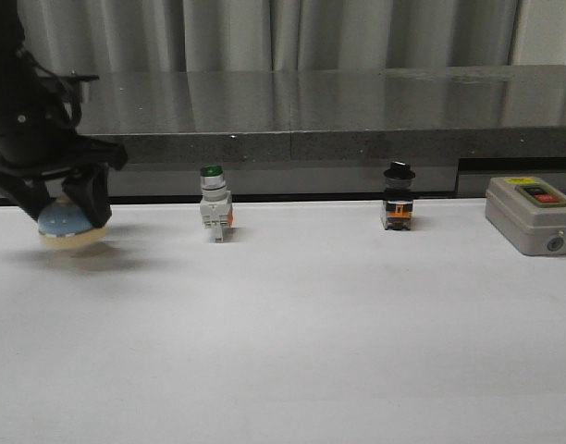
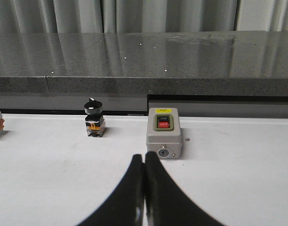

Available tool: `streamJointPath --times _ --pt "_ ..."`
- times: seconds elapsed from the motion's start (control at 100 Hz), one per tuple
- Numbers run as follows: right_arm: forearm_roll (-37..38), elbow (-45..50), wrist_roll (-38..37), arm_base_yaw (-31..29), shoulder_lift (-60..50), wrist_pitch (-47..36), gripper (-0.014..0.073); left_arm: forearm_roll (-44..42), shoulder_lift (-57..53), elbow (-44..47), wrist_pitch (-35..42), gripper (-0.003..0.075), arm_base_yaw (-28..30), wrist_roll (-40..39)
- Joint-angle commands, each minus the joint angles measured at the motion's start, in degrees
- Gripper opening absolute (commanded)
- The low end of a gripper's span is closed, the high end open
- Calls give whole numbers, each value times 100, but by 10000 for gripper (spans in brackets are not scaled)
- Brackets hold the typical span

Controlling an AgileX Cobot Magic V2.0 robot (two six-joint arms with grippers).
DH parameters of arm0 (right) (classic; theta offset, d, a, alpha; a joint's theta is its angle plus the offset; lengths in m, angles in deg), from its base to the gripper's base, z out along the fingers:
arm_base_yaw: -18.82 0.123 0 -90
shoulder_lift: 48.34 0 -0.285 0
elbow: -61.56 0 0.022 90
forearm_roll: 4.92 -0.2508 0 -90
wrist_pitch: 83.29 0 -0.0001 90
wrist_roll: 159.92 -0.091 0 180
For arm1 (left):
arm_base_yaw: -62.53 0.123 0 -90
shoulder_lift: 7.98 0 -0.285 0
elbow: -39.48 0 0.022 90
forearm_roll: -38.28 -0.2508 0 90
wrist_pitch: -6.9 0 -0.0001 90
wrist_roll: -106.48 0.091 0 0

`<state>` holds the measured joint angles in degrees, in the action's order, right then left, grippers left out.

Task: Place and press bell with both arms
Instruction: 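Carry the bell with the left gripper toward the table center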

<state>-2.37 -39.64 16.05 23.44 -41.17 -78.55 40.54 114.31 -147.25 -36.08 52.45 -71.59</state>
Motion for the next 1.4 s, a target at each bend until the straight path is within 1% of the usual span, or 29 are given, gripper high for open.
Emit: streamJointPath --times 0.0,0.15,0.31,0.47,0.62,0.77,0.98,1.21,1.39 --pt "59 -85 19 -31 -103 -508 -60 120 -682 -301 -35 148 -62 -41" --pt "59 -85 19 -31 -103 -508 -60 170 -1190 -343 -138 148 -300 29" --pt "59 -85 19 -31 -103 -508 -60 170 -1476 -343 -305 148 -848 29" --pt "59 -85 19 -31 -103 -508 -60 170 -1440 -343 -266 148 -1617 39" --pt "59 -85 19 -31 -103 -508 -60 170 -1203 -343 61 148 -2318 39" --pt "59 -85 19 -31 -103 -508 -60 170 -906 -343 221 148 -2742 39" --pt "59 -85 19 -31 -103 -508 -60 170 -433 -343 381 148 -3055 39" --pt "59 -85 19 -31 -103 -508 -60 180 -40 -343 517 148 -3136 39" --pt "59 -85 19 -31 -103 -508 -60 202 27 -343 525 149 -3172 39"
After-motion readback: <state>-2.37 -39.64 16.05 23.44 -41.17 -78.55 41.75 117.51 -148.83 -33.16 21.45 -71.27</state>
